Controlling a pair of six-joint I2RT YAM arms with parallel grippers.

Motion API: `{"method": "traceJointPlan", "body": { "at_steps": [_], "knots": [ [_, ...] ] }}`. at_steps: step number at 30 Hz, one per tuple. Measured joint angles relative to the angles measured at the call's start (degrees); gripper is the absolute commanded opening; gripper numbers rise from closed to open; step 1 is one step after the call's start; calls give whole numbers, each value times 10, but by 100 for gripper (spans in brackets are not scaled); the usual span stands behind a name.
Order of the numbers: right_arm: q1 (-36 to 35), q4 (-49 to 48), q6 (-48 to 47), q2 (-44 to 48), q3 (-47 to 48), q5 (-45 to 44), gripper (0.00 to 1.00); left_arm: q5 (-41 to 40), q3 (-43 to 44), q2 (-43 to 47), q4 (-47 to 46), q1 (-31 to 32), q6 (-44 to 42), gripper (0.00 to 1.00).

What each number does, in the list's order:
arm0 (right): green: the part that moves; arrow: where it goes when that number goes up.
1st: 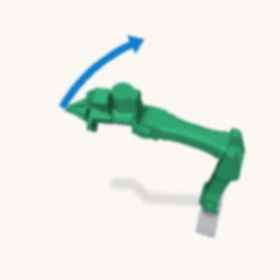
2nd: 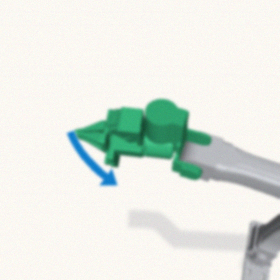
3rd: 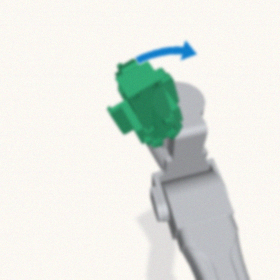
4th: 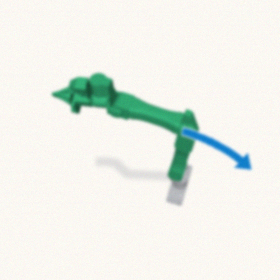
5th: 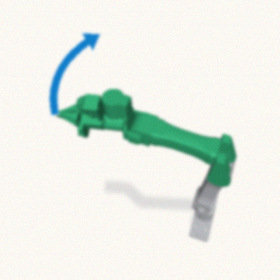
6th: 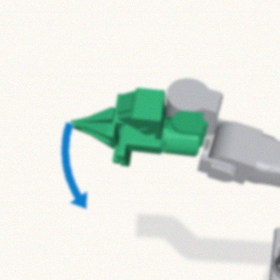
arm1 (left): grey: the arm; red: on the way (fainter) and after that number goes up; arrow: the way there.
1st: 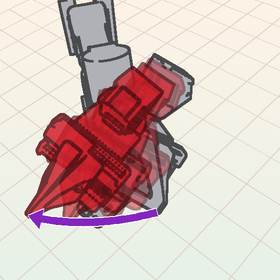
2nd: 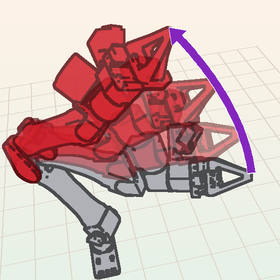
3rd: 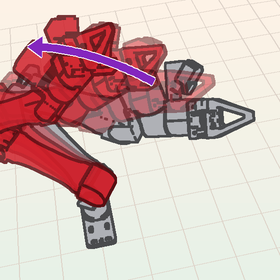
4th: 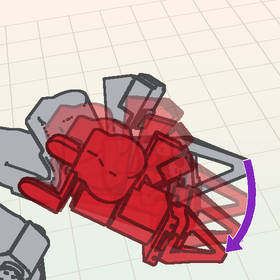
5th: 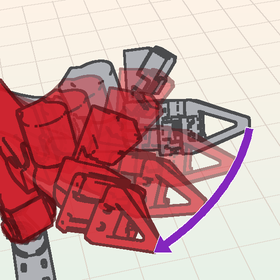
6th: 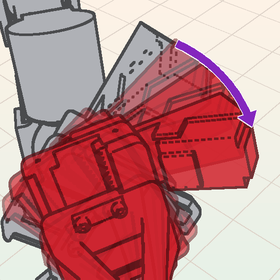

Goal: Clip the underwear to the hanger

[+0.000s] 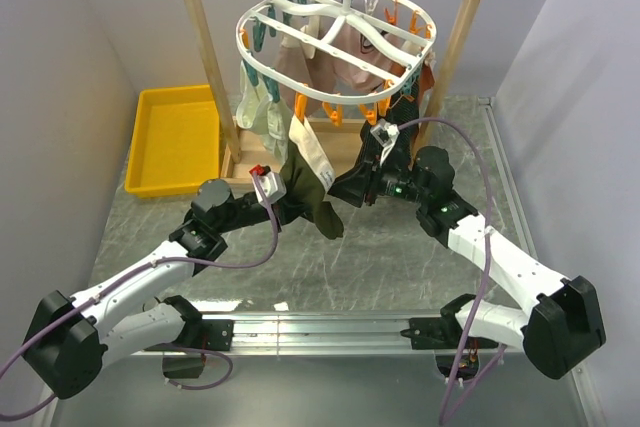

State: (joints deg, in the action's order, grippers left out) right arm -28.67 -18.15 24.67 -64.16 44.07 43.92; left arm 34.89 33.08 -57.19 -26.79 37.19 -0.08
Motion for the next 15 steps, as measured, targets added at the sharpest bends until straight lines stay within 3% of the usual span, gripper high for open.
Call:
{"method": "traceJointPlan", "body": {
  "at_steps": [7,11,15],
  "knots": [
    [-7,-16,29,-29,0,10,58,3,0,-5,-2,0,-3,16],
    [-7,-16,44,-39,0,10,54,4,1,-5,-2,0,-3,16],
    [-7,-31,73,-47,0,24,42,5,6,-5,-2,0,-3,16]
  ]
}}
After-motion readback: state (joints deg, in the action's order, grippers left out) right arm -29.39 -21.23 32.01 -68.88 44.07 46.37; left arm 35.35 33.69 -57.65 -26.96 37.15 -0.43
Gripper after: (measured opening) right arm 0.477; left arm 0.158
